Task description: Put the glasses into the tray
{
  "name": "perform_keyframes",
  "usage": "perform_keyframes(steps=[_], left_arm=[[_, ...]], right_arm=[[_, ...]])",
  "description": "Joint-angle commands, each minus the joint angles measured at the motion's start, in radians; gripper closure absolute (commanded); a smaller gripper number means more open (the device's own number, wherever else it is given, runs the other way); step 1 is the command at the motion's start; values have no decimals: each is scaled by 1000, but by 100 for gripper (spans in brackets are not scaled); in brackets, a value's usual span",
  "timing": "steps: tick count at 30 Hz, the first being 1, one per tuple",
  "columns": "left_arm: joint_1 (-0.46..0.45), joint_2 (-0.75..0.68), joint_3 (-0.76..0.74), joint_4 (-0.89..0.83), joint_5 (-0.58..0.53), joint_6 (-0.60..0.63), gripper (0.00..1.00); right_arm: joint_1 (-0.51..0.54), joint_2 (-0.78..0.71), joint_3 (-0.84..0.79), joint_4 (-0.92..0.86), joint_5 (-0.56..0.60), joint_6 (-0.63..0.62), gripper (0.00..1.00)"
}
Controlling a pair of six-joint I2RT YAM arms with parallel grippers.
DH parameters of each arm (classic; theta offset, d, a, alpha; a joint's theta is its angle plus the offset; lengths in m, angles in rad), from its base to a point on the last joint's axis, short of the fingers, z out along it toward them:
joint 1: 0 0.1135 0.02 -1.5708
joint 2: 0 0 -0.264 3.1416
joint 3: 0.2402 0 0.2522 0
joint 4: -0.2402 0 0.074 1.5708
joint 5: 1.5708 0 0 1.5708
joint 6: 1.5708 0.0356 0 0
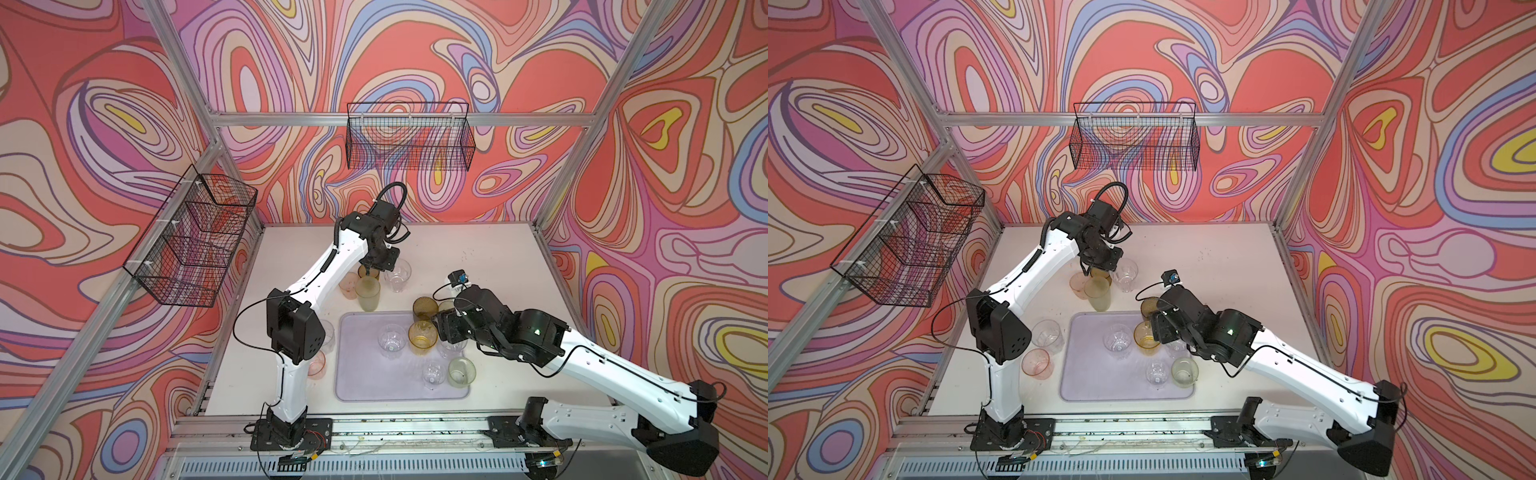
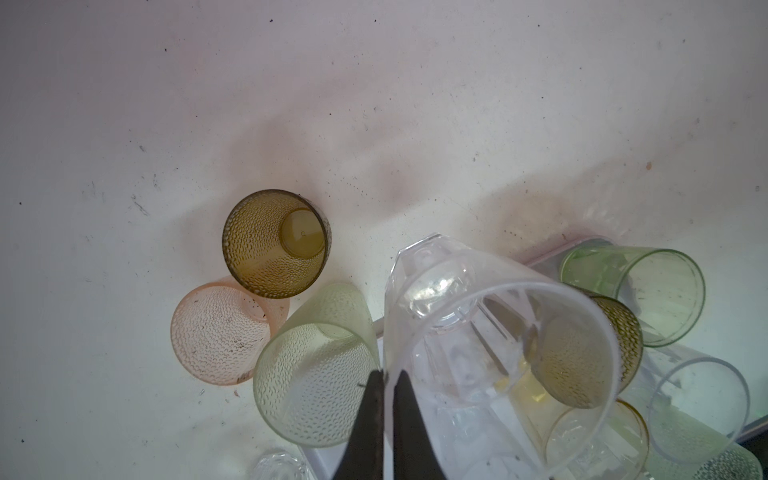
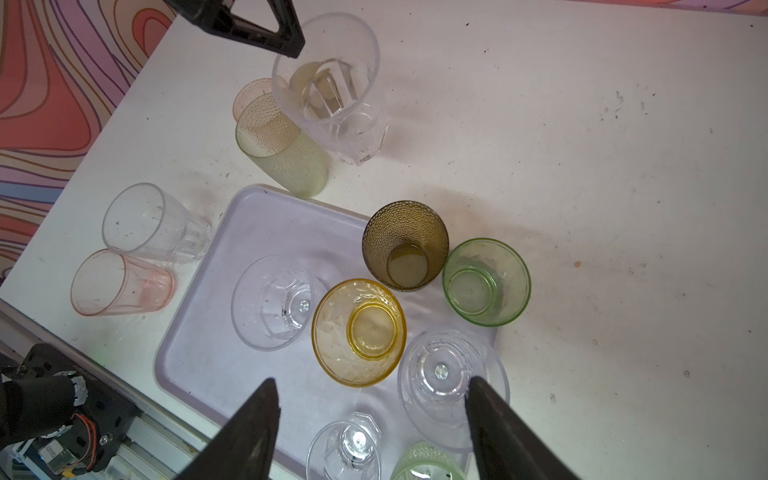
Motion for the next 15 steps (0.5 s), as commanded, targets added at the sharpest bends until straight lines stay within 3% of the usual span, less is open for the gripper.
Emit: perform_keyframes(steps=[1,15], left_arm=[[9,-65,26,-57,-23,-28,100],[10,-171,-86,-82,2,-82,100]], right_arm=[[-4,-23,-16,9,21,11,26],[-4,-27,-20,3,24,12,26]])
